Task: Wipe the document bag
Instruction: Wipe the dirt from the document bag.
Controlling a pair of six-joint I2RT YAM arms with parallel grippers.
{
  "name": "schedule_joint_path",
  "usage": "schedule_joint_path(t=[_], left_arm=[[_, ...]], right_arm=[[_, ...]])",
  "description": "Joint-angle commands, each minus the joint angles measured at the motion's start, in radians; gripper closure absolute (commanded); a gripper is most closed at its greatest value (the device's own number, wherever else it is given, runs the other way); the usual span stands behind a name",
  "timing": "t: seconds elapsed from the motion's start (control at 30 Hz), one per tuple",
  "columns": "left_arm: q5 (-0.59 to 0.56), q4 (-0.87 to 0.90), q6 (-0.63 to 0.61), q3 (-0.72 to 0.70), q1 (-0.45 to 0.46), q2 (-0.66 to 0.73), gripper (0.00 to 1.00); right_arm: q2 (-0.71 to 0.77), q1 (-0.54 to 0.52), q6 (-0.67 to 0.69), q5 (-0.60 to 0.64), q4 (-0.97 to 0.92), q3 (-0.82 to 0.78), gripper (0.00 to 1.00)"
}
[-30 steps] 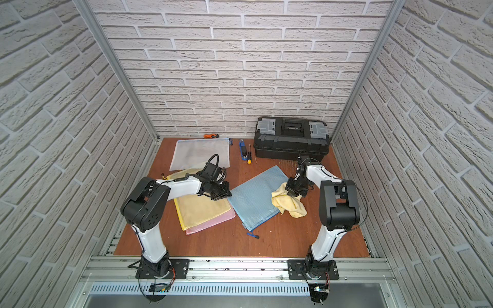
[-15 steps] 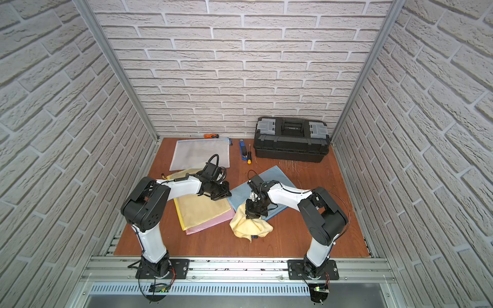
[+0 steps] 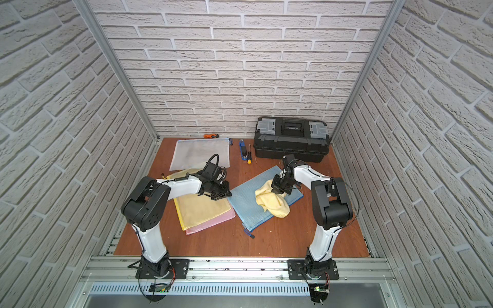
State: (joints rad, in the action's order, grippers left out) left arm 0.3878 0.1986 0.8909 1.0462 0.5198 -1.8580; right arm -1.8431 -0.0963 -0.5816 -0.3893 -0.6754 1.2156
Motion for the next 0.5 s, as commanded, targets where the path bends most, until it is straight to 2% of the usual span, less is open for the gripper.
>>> schedule_joint_path(t=[0.0, 0.07, 0.17, 0.33, 0.47], left_arm=[[0.005, 0.006, 0.009, -0.006, 0.011, -0.005, 1.00], [0.006, 0.004, 0.011, -0.006, 0.016, -0.007, 1.00], [0.003, 0.001, 0.015, -0.001, 0.022, -0.012, 1.00], [0.004, -0.005, 0.023, 0.008, 0.023, -0.030, 1.00], [0.004, -0.003, 0.023, 0.008, 0.026, -0.032, 1.00]], right_arm=[[-0.018, -0.005, 0.072, 0.024, -0.080, 0.089, 0.98], [-0.034, -0.033, 0.036, -0.032, -0.042, 0.111, 0.98], [-0.067, -0.133, -0.019, -0.070, -0.002, 0.144, 0.98], [-0.128, -0.359, -0.125, -0.120, 0.088, 0.189, 0.98], [-0.188, -0.388, -0.195, -0.167, 0.184, 0.182, 0.98]])
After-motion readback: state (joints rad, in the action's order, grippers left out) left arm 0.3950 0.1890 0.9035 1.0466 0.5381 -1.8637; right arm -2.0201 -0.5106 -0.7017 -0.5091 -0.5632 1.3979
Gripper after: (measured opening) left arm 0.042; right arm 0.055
